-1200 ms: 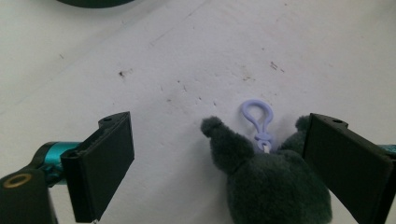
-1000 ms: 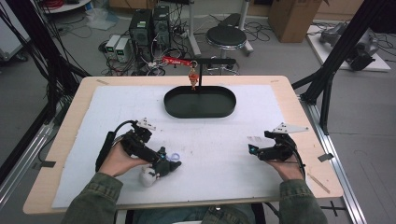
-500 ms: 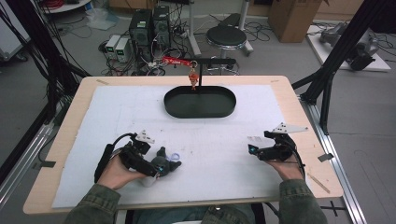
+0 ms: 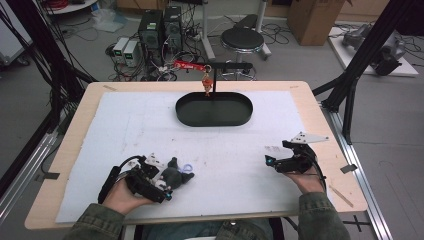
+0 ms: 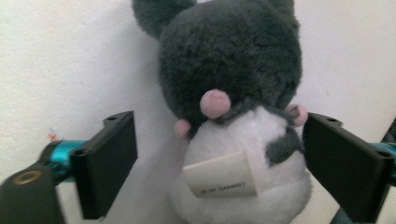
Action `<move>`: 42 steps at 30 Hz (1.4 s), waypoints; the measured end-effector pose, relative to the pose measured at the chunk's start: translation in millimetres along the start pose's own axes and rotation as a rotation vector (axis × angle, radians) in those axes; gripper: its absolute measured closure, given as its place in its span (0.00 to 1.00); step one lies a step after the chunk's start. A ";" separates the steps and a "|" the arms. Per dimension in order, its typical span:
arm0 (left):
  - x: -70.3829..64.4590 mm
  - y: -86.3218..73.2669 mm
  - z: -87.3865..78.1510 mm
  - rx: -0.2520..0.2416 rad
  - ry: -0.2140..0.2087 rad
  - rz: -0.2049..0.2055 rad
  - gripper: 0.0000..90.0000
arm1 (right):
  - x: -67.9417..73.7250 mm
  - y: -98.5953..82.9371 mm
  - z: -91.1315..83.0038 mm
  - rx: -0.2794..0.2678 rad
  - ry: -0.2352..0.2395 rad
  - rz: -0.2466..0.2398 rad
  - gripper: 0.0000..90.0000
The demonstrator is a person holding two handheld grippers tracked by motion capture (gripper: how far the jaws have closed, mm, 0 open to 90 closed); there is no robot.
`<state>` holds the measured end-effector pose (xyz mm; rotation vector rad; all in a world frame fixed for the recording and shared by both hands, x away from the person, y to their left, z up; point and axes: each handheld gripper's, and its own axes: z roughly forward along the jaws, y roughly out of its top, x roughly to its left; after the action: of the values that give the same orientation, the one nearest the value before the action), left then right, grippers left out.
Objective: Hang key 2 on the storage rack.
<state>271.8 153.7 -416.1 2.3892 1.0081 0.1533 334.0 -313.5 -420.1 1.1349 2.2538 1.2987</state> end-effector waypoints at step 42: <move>31.1 49.6 -56.6 -0.186 -0.018 -0.101 0.51 | 0.1 -0.3 0.2 0.000 -0.007 -0.001 0.01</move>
<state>308.3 171.3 -345.4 2.1644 1.0558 0.1797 334.0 -313.4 -420.4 1.1363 2.2495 1.2920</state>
